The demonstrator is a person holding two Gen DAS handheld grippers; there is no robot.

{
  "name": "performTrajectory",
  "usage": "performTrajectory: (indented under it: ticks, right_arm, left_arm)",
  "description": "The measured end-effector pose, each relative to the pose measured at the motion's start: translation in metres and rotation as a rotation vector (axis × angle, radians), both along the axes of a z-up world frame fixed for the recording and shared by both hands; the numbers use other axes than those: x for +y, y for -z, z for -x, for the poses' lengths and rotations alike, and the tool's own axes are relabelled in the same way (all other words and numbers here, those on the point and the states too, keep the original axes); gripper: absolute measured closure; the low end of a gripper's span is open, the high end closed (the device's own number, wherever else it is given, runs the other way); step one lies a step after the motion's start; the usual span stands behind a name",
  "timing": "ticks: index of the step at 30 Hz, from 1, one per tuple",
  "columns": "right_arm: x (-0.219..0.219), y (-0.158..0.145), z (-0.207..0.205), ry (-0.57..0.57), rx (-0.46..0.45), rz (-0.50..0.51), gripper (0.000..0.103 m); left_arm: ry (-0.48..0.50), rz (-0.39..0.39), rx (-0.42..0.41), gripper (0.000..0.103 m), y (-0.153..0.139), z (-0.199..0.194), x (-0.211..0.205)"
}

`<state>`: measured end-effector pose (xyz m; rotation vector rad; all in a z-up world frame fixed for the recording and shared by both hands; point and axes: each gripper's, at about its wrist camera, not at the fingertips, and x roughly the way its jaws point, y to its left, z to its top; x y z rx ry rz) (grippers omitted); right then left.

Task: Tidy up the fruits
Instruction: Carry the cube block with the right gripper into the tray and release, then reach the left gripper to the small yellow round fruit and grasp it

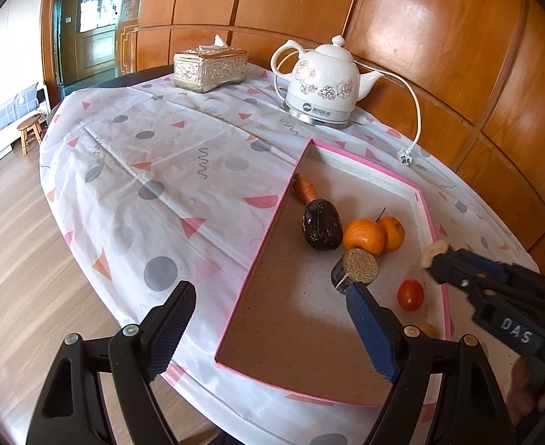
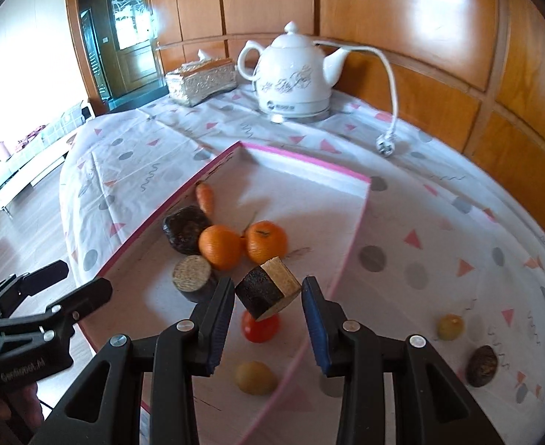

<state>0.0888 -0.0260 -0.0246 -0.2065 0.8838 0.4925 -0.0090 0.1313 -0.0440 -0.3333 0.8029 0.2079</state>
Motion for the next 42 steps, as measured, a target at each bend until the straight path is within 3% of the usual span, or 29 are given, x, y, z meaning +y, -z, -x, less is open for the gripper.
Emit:
performTrajectory:
  ticks: [4, 16, 29, 42]
  right_arm:
    - [0.005, 0.009, -0.003, 0.001, 0.069, -0.031, 0.064]
    - [-0.031, 0.002, 0.018, 0.11, 0.015, -0.047, 0.063]
    - [-0.134, 0.01, 0.043, 0.425, -0.034, -0.021, 0.061]
    - [-0.262, 0.029, 0.084, 0.841, -0.033, 0.022, 0.061]
  left_arm:
    - [-0.01, 0.005, -0.002, 0.017, 0.001, 0.0, 0.003]
    - [0.01, 0.007, -0.023, 0.017, -0.004, 0.001, 0.0]
    - [0.079, -0.013, -0.042, 0.016, -0.011, 0.001, -0.016]
    - [0.154, -0.043, -0.053, 0.016, -0.017, -0.001, -0.037]
